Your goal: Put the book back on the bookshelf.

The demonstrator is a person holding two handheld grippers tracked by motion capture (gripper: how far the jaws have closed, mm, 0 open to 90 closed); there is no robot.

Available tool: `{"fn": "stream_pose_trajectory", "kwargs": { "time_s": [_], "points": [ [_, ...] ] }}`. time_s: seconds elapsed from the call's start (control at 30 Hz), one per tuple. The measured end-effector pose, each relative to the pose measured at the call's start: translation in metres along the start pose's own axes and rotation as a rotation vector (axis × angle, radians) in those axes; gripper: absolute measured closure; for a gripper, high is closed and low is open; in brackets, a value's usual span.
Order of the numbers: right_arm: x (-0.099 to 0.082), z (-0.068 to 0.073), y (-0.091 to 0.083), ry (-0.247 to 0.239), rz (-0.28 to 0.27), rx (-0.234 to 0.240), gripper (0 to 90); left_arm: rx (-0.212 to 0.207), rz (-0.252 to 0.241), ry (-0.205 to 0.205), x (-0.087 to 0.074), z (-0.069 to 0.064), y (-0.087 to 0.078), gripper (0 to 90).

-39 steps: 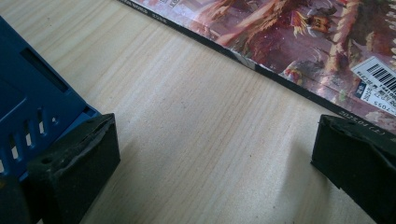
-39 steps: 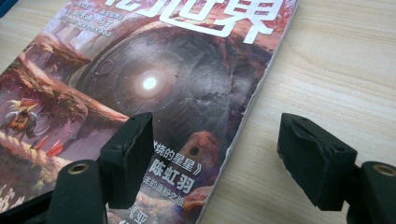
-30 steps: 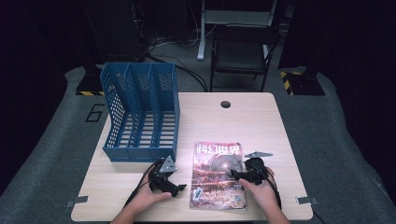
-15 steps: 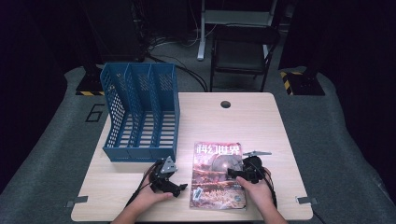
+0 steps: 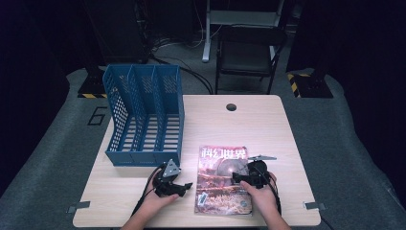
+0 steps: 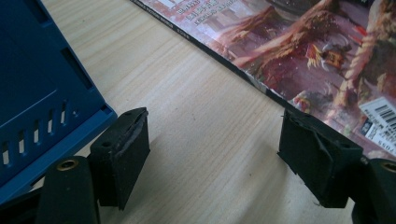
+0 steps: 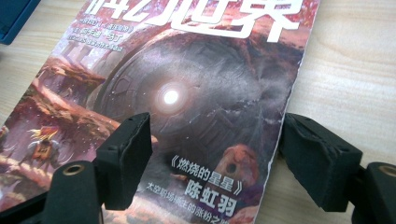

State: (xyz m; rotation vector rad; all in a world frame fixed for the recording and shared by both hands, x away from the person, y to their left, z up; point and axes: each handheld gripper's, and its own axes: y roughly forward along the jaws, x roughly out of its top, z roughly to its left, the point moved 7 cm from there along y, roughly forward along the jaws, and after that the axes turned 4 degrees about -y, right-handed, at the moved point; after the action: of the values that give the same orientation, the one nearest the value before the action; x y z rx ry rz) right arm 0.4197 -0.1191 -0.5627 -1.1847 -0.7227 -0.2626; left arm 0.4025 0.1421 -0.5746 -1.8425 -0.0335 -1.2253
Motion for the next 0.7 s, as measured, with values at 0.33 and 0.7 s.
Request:
{"fn": "stream_pose_trajectory", "kwargs": {
  "time_s": [0.33, 0.7],
  "points": [
    [-0.002, -0.001, -0.001, -0.003, -0.023, 0.006, 27.6, -0.032, -0.009, -0.165, 0.011, -0.012, 0.007, 31.5],
    [-0.004, -0.003, -0.003, -0.010, -0.033, -0.001, 31.6, -0.064, 0.035, -0.200, 0.026, -0.032, 0.022, 36.6]
  ]
}}
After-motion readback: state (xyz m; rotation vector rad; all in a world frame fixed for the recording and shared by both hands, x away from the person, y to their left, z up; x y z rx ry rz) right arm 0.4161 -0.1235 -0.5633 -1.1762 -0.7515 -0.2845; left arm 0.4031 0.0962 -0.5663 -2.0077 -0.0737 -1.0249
